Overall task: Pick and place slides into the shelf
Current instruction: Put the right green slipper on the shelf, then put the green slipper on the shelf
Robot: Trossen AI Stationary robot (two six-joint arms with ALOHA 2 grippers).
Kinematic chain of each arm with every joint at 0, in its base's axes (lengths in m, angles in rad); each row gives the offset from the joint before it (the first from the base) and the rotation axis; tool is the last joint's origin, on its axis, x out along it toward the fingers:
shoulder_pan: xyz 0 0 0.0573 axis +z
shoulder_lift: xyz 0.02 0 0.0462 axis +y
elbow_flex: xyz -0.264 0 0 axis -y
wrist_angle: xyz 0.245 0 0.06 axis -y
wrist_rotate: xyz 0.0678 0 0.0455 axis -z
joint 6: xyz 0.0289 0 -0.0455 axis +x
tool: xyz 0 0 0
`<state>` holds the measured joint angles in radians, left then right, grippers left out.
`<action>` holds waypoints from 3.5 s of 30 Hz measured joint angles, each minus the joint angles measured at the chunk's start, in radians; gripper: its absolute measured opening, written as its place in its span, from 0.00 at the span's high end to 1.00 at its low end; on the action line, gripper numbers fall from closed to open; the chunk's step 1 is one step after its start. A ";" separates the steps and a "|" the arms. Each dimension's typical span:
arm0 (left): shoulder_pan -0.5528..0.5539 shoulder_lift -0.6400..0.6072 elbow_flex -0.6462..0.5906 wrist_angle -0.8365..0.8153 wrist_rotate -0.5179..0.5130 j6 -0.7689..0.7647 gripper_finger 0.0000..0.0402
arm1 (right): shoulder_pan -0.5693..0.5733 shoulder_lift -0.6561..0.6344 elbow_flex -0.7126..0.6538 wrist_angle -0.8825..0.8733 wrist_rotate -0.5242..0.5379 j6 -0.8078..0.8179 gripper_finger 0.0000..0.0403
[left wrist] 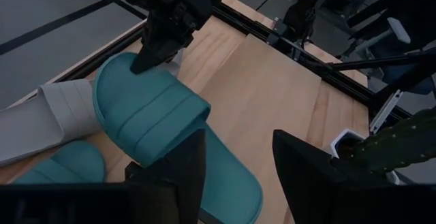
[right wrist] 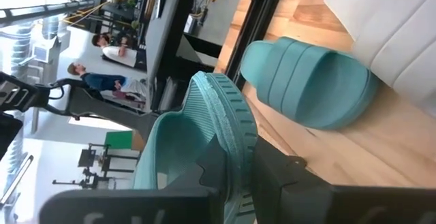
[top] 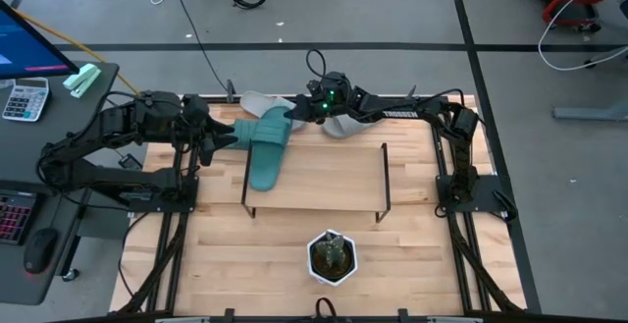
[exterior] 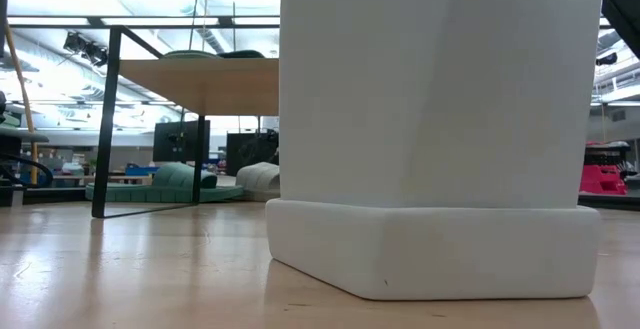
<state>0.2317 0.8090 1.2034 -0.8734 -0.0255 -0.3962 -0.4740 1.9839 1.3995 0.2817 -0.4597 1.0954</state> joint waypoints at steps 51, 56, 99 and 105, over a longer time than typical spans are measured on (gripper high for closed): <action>0.000 0.000 0.000 0.000 0.000 0.008 0.57 | 0.011 0.000 0.000 -0.150 0.022 -0.076 0.40; 0.000 0.000 0.000 0.000 0.000 0.008 0.56 | 0.005 0.000 -0.001 -0.176 0.026 -0.075 0.36; 0.157 0.006 -0.018 -0.240 -0.183 -0.047 0.55 | -0.071 -0.374 0.098 -0.764 0.110 -0.457 0.35; 0.336 0.003 -0.178 -0.085 0.018 -0.007 0.55 | -0.071 -0.522 0.098 -0.875 0.227 -0.512 0.35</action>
<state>0.5682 0.8123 1.0254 -0.9587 -0.0076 -0.4034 -0.5449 1.4615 1.4979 -0.5933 -0.2326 0.5832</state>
